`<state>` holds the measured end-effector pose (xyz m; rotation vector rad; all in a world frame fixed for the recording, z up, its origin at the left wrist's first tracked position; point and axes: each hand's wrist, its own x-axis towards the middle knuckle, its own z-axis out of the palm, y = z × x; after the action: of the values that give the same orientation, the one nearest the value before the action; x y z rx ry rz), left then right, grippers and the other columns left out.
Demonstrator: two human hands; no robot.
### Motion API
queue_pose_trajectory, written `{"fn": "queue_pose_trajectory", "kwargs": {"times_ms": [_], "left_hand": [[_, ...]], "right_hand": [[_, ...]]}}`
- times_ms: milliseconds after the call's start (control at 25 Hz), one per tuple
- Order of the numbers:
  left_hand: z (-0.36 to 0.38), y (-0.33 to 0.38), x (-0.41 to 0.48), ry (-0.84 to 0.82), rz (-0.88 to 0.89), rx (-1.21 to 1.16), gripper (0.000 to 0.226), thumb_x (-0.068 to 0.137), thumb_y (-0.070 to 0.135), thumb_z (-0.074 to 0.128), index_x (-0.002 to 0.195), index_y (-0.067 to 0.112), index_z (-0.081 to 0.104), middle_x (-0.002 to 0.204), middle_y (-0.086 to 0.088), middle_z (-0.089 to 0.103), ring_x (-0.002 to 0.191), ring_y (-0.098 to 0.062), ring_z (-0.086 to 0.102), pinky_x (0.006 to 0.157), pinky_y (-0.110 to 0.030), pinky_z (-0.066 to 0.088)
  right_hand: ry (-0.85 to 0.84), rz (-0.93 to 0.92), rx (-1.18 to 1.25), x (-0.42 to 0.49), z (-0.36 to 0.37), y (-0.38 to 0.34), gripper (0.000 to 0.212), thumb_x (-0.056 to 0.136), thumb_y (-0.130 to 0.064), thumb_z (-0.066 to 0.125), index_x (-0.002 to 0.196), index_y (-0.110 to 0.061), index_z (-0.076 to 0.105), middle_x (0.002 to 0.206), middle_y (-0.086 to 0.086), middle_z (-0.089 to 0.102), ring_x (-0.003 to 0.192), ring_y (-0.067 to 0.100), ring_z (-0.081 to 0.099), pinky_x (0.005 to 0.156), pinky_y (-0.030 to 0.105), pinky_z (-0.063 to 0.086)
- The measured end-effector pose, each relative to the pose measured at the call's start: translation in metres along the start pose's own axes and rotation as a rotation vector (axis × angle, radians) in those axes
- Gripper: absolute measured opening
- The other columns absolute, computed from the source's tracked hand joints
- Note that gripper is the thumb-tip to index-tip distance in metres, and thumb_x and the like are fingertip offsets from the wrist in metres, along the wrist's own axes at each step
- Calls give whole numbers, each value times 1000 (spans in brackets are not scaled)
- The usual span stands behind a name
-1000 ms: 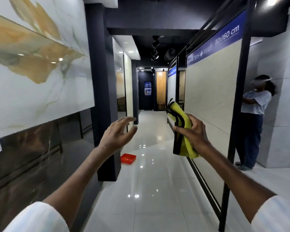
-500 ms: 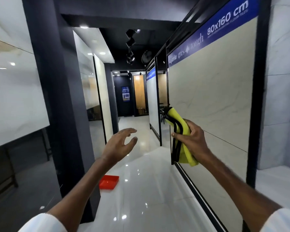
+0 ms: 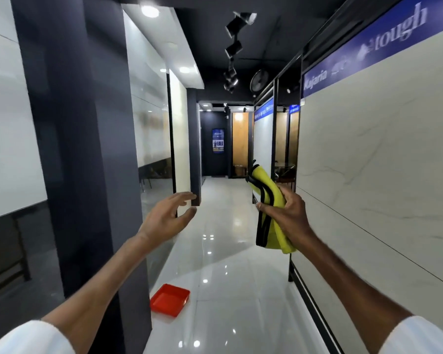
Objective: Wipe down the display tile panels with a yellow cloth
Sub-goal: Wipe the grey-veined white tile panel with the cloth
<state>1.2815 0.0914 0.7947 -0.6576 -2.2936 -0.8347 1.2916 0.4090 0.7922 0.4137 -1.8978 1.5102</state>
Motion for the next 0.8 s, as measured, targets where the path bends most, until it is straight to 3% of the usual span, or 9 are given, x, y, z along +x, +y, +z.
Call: {"fn": "queue_pose_trajectory", "kwargs": {"times_ms": [120,240,400,520,640,800], "left_hand": [[40,-95,63,51,11,-17,76,89,68,48,142,16,62,147,0,59,127,-17,61,108,-42,51],[93,-185,141,26,7,-78,77,88,70,47,142,17,61,145,0,59,120,-13,63,102,-40,54],[154,-269,259,-52,-22,-125,71,89,68,50,144,24,58,148,6,56,116,-5,61,96,-31,53],[203,-320,342,-61,-3,-194,68,87,65,53,141,24,62,141,15,57,114,-6,64,96,-33,54],[255,-376,408,-99,33,-202,67,85,67,53,137,26,64,140,11,61,112,-4,65,97,-34,55],[350,-465,527,-95,51,-250,42,98,35,71,138,24,64,139,6,62,111,1,63,102,-43,57]], "right_hand": [[-12,-12,-3,75,48,79,54,79,-11,91,128,-18,70,107,1,76,100,23,72,87,37,58],[8,1,-2,159,95,153,55,78,-10,91,129,-16,70,107,0,76,98,21,72,85,34,58],[36,24,-21,264,137,228,53,79,-10,90,127,-17,70,105,-2,75,96,17,71,82,32,56],[69,36,0,336,152,292,55,80,-9,90,129,-21,69,113,-1,75,103,18,72,88,33,58],[90,58,-22,394,167,365,58,79,-10,90,132,-18,68,113,2,76,104,22,72,90,36,59],[108,65,-29,497,187,490,54,79,-10,90,129,-18,69,109,1,76,101,21,73,89,37,61]]}}
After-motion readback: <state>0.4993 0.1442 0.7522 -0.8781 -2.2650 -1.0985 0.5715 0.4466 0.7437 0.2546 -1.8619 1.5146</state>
